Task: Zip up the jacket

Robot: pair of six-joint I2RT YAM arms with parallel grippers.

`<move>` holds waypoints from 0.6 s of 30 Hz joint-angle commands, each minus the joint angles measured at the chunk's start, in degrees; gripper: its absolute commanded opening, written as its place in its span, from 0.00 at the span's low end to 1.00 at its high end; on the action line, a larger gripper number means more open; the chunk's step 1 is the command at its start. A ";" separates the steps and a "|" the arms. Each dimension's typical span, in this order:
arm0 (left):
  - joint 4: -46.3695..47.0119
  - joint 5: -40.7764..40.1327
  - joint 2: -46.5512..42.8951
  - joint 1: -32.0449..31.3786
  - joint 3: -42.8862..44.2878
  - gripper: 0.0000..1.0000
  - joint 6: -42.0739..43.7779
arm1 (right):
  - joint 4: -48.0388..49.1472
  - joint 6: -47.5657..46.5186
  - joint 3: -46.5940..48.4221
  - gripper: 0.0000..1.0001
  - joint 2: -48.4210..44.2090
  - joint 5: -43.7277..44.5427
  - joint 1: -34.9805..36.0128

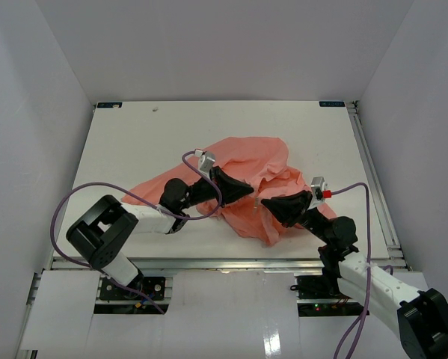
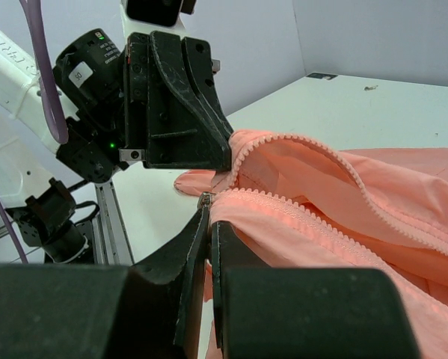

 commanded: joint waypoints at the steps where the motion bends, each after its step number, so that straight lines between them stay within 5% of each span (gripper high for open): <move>1: 6.35 -0.40 -0.03 -0.56 1.38 0.00 -0.06 | 5.33 1.10 0.33 0.08 0.45 -0.90 -0.27; 18: 10.47 -1.92 -0.86 -0.61 0.59 0.00 -2.90 | 4.56 0.97 -0.15 0.08 -0.25 -0.94 -0.25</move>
